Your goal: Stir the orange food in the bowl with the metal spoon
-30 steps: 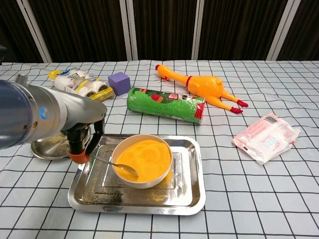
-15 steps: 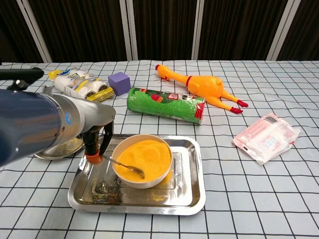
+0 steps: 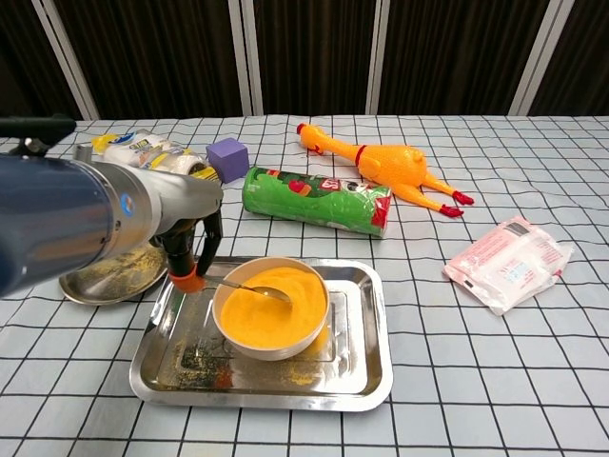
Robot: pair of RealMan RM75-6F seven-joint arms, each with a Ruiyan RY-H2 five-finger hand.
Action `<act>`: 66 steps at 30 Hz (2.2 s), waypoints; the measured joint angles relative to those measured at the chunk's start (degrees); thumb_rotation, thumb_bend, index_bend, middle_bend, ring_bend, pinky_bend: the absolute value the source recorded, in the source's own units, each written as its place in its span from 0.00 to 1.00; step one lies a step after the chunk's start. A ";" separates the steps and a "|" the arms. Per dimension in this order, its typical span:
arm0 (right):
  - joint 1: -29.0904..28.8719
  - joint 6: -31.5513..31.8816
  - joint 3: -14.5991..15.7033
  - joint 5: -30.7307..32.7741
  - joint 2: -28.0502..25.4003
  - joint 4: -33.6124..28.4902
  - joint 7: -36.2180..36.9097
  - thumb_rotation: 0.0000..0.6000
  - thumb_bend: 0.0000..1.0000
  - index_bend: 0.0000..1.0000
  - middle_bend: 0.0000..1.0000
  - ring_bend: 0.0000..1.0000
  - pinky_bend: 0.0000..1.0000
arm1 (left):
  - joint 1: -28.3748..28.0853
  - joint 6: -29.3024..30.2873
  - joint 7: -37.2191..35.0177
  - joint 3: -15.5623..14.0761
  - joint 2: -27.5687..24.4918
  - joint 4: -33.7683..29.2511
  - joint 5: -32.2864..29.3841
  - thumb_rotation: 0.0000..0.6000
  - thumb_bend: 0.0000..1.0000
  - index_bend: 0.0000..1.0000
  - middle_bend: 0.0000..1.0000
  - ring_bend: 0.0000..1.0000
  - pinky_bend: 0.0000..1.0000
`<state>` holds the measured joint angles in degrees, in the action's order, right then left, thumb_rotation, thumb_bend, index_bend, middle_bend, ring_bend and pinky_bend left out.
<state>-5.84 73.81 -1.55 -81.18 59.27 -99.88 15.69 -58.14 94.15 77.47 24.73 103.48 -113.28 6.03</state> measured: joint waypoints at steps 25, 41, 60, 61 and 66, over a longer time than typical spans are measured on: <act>-0.06 -0.28 0.05 0.07 -0.14 -0.16 0.26 1.00 0.40 0.00 0.00 0.00 0.00 | -1.30 -0.01 -2.21 -4.41 -0.46 3.96 4.19 1.00 0.77 0.86 1.00 1.00 1.00; -0.17 -0.64 0.11 0.13 -0.36 -0.29 0.58 1.00 0.40 0.00 0.00 0.00 0.00 | -1.72 -0.22 -1.36 -5.08 1.47 4.19 2.70 1.00 0.77 0.86 1.00 1.00 1.00; -0.27 -0.85 0.16 0.23 -0.31 -0.54 0.10 1.00 0.41 0.00 0.00 0.00 0.00 | 0.63 0.23 -4.11 -7.95 -3.23 -2.26 6.21 1.00 0.77 0.86 1.00 1.00 1.00; -0.26 -0.83 0.15 0.27 -0.32 -0.55 0.14 1.00 0.40 0.00 0.00 0.00 0.00 | 0.66 0.16 -4.41 -7.96 -3.29 -2.13 6.66 1.00 0.77 0.86 1.00 1.00 1.00; -0.28 -0.96 0.15 0.35 -0.38 -0.53 0.32 1.00 0.40 0.00 0.00 0.00 0.00 | 0.75 -0.06 -5.37 -8.15 -3.33 -1.40 7.83 1.00 0.77 0.86 1.00 1.00 1.00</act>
<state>-6.12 72.85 -1.40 -80.82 58.89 -100.42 16.00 -57.39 94.09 72.10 16.58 100.15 -114.68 13.86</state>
